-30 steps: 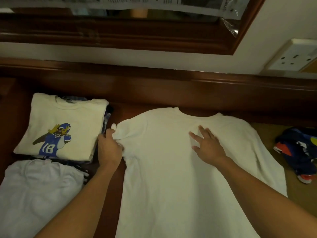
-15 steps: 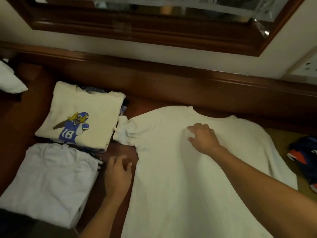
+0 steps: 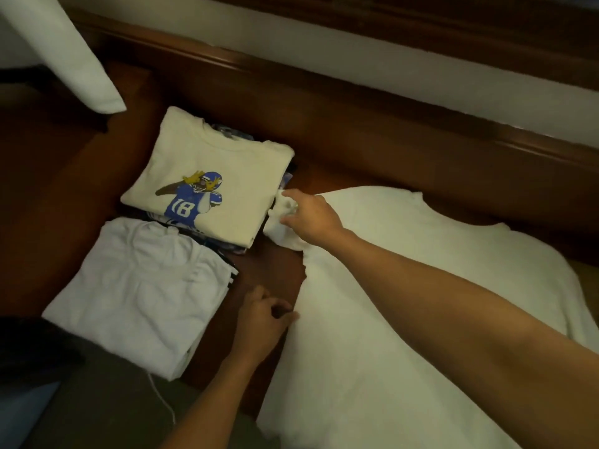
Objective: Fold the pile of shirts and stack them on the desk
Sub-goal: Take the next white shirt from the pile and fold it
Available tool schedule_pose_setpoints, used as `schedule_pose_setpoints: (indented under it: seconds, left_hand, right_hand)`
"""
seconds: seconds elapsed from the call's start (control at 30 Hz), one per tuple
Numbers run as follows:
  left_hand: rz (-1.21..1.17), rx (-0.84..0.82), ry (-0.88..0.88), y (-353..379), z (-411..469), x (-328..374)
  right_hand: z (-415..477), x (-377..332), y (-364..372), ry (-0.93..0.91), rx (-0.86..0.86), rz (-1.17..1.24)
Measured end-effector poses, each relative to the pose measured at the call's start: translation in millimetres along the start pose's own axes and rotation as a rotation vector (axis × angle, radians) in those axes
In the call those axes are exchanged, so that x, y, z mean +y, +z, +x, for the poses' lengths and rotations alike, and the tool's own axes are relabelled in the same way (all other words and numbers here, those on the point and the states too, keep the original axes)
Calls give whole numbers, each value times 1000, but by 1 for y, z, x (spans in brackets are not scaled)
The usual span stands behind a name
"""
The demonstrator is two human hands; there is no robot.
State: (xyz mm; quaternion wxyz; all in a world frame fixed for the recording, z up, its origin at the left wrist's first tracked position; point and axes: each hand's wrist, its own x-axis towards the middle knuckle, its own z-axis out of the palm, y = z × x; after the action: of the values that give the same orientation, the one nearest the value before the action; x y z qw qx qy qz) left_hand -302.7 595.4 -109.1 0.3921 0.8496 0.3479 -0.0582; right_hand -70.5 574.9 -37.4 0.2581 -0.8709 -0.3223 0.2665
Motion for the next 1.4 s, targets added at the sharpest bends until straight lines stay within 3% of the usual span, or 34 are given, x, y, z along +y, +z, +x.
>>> schedule_pose_setpoints:
  seconds: [0.2, 0.37, 0.5, 0.67, 0.77, 1.07, 1.23, 1.4]
  left_hand:
    - [41, 39, 24, 1, -4, 0]
    - [19, 27, 53, 0, -4, -2]
    - [23, 17, 53, 0, -1, -1]
    - [51, 31, 58, 0, 0, 2]
    - [69, 61, 82, 1, -4, 3]
    - [189, 73, 19, 13, -48, -3]
    - [212, 69, -61, 19, -74, -2]
    - [214, 63, -181, 27, -102, 3]
  right_hand:
    - [18, -3, 18, 34, -10, -68]
    - [8, 12, 3, 7, 220, 152]
    - [-16, 37, -23, 216, 319, 343]
    - [-46, 85, -41, 612, 198, 351]
    - [-48, 97, -45, 720, 207, 390]
    - [-9, 65, -37, 646, 66, 228]
    - [-9, 62, -43, 527, 113, 550]
    - [-22, 70, -59, 547, 90, 751]
